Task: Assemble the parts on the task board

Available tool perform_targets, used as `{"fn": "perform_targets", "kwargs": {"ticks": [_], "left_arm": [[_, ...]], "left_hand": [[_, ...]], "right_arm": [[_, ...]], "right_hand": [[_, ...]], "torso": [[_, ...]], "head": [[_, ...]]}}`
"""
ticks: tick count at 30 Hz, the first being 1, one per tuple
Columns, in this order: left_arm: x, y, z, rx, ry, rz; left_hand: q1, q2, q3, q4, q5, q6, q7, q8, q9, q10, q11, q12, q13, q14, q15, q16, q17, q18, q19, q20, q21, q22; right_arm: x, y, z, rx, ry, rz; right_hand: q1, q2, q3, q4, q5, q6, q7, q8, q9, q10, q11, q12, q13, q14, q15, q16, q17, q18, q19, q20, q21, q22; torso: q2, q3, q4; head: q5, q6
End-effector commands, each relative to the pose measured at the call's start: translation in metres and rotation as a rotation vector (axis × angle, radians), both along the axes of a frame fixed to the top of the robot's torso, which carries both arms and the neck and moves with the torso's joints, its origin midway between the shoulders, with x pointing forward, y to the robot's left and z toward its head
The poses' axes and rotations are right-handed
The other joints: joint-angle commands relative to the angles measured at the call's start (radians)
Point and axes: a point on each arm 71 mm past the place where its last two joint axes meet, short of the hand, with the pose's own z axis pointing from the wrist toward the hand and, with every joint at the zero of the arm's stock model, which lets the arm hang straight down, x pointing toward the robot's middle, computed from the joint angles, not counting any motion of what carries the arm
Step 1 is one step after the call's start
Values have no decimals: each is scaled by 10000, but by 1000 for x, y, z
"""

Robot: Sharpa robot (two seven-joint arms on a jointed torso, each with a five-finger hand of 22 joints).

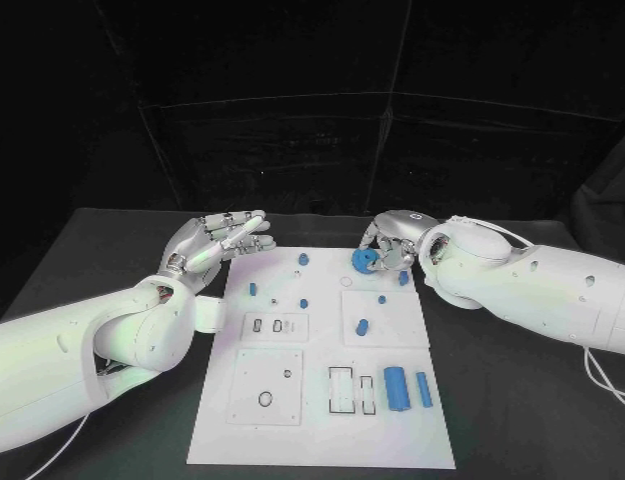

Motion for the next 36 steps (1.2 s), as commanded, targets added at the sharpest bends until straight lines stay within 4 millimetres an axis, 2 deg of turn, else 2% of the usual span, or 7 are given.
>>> {"fn": "perform_targets", "kwargs": {"ticks": [1, 7, 12, 15, 18, 24, 36], "left_arm": [[0, -1, 2, -38, -87, -132], [0, -2, 2, -47, -117, -123], [0, -2, 2, -54, -127, -130], [0, -2, 2, -54, -128, -128], [1, -2, 2, -52, -132, -122], [0, -3, 2, -55, -139, -123], [0, -3, 2, -60, -156, -120]], "left_hand": [[-4, 114, -3, -75, 3, 68, 224, -52, -13, 18, 39, -16, -13, 53, 16, -35, -14, 122, 80, 13, -59, -13], [1, 127, -1, -105, 3, 77, 221, -69, -12, 19, 39, -37, -12, 54, 17, -56, -21, 123, 84, 14, -78, -28], [1, 127, -1, -105, 3, 77, 221, -69, -12, 19, 39, -37, -12, 54, 17, -56, -21, 123, 84, 14, -78, -28], [1, 127, -1, -105, 3, 77, 221, -69, -12, 19, 39, -37, -12, 54, 17, -56, -21, 123, 84, 14, -78, -28], [1, 127, -1, -105, 3, 77, 221, -69, -12, 19, 39, -37, -12, 54, 17, -56, -21, 123, 84, 14, -78, -28], [1, 127, -1, -105, 3, 77, 221, -69, -12, 19, 39, -37, -12, 54, 17, -56, -21, 123, 84, 14, -78, -28], [1, 127, -1, -105, 3, 77, 221, -69, -12, 19, 39, -37, -12, 54, 17, -56, -21, 123, 84, 14, -78, -28]], "right_arm": [[-4, 9, 10, 494, -932, 290], [-10, 28, 14, 881, -1030, 527], [-11, 47, 15, 1116, -1137, 642], [-12, 60, 16, 1155, -1236, 794], [-13, 73, 17, 1153, -1220, 1017], [-15, 97, 13, 977, -1041, 1406], [-17, 118, 0, 441, -621, 1763]], "right_hand": [[-426, -68, 416, 178, 17, 726, -252, 81, 91, 14, -32, 33, 23, 497, -86, 47, 6, -68, 20, -16, 51, 17], [-721, -158, 635, 192, 7, 748, -244, 6, 76, 38, -25, 21, 57, 496, -80, 48, 14, -69, 13, -15, 67, 33], [-873, -191, 779, 183, 30, 734, -232, -54, 64, 40, -15, -2, 65, 487, -72, 23, -28, -66, 3, -12, 72, 27], [-916, -199, 812, 185, 30, 727, -227, -70, 61, 36, -10, -15, 60, 486, -69, 20, -34, -67, 3, -10, 75, 30], [-958, -207, 853, 180, 27, 720, -223, -88, 58, 36, -7, -21, 63, 486, -66, 18, -35, -66, 0, -7, 76, 27], [-977, -212, 870, 177, 20, 717, -221, -96, 57, 37, -4, -19, 69, 482, -65, 8, -53, -66, 0, -6, 78, 29], [-1064, -261, 949, 137, -25, 675, -199, -154, 45, 9, 13, -71, 44, 474, -54, -15, -91, -66, -4, 3, 81, 30]], "torso": [[-5, -4, -1], [0, 1, 0], [-2, -1, 29], [2, -17, 40], [-2, -15, 11], [6, -14, 4], [0, -5, 7]], "head": [[13, 16], [20, 37], [37, 34], [41, 38], [75, 34], [85, 46], [104, 65]]}}
